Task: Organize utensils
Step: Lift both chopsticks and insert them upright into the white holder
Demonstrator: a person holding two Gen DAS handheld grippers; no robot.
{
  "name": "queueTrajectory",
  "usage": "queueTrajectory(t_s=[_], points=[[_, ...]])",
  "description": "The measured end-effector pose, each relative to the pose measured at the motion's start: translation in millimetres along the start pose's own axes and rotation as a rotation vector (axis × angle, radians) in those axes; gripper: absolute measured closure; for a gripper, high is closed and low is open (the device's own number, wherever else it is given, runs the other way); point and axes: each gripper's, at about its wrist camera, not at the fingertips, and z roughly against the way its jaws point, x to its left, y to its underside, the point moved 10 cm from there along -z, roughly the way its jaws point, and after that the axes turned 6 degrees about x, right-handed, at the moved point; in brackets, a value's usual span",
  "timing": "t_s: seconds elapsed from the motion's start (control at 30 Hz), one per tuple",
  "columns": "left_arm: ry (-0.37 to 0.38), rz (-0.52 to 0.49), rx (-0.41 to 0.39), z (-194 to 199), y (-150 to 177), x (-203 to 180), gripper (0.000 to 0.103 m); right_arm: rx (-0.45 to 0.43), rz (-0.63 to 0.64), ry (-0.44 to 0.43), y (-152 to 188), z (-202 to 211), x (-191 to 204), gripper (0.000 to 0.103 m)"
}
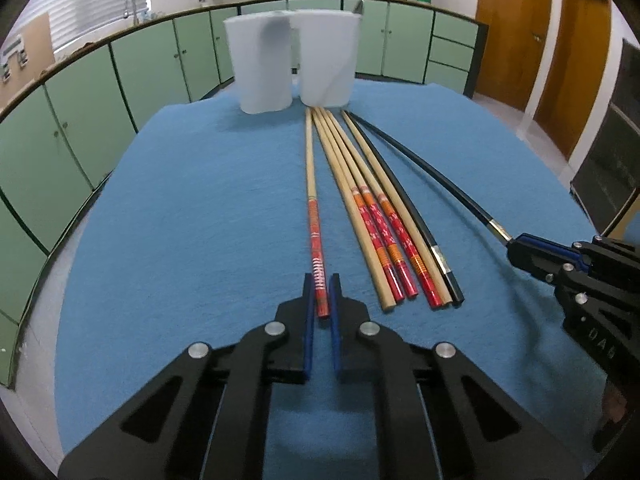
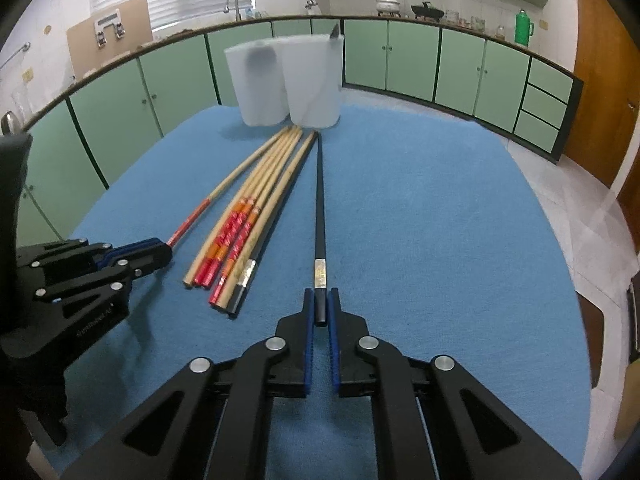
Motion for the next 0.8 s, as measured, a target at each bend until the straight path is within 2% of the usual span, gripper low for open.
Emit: queueTrajectory(t_s=[0.2,0.4,0.57,0.8], points=[[-0.018,0.003,-0.093,47,-22,12,0.098,-0.083,0.008,0.002,-26,36,-8,0.097],[-0.025,0.0,-0.256,114,-65,18,0.098,-0.188,0.039,0.01,-64,78,-10,0.097],[-0.003,-0.011,-0.352,154,-100,17,0.098,-0.259,0.073,-0.013,-102,110,-7,0.097],[0.057,-0.024,-0.403,175,-138,11,0.098,-0.253,0.101,-0.069,-152,126,-6,0.097]])
